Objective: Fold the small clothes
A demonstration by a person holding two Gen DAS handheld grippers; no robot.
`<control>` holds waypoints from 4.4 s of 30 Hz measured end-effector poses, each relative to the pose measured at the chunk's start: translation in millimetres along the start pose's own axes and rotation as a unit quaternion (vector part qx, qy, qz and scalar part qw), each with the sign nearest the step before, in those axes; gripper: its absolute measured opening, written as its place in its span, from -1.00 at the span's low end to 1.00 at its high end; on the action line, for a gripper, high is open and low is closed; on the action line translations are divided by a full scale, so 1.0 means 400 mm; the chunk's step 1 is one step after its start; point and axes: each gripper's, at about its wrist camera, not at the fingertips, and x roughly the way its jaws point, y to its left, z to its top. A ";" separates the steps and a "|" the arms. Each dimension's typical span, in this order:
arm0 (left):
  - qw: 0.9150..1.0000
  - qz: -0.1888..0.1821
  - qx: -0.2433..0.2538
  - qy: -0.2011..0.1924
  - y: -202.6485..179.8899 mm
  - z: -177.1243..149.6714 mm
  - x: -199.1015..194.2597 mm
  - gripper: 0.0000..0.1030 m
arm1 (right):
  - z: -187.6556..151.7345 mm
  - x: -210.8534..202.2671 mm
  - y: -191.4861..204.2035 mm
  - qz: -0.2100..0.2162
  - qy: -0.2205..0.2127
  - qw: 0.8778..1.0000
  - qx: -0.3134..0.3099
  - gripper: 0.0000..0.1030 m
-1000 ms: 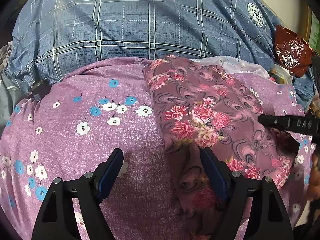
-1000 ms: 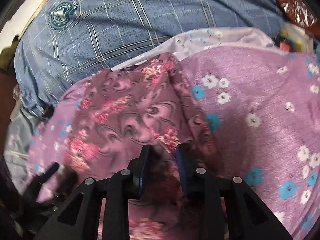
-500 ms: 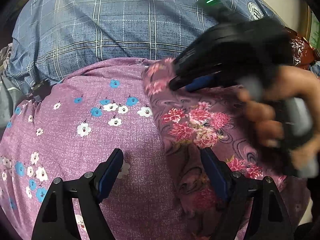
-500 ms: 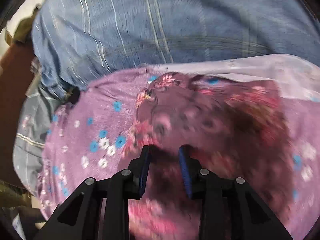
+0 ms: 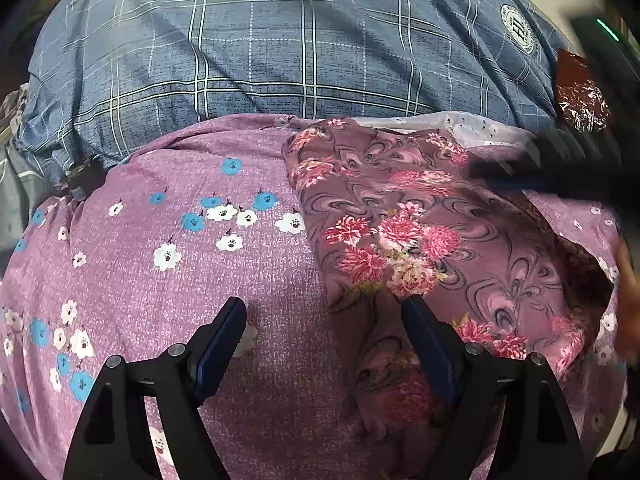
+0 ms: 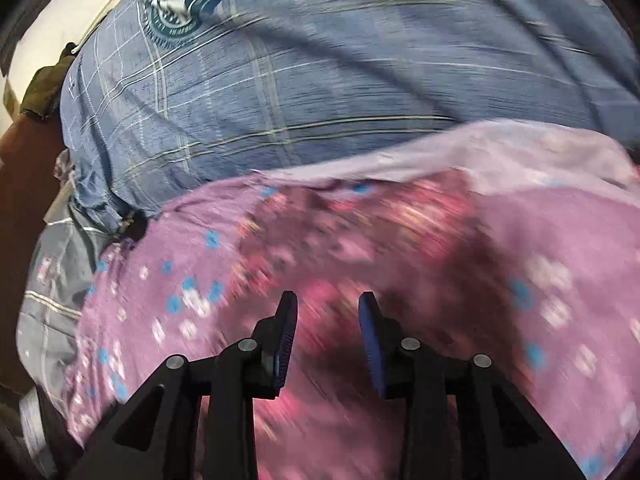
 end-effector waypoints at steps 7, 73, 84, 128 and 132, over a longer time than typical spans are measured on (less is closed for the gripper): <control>1.000 0.014 0.000 0.001 -0.020 -0.011 0.002 0.66 | -0.193 -0.069 -0.044 -0.049 -0.039 0.998 0.003 -0.28; 0.995 0.032 -0.015 -0.094 0.005 -0.032 -0.130 0.65 | -0.207 -0.136 0.037 -0.209 -0.109 0.971 -0.048 -0.21; 0.995 0.031 -0.018 -0.092 0.022 -0.026 -0.130 0.65 | -0.210 -0.135 0.079 -0.221 -0.123 0.965 -0.075 -0.11; 0.997 0.024 0.025 -0.069 -0.045 -0.023 -0.071 0.65 | -0.221 -0.119 0.035 -0.223 -0.096 0.968 -0.058 -0.11; 0.998 0.010 0.009 -0.060 -0.024 0.000 -0.061 0.65 | -0.210 -0.118 -0.008 -0.171 -0.081 0.981 -0.037 -0.08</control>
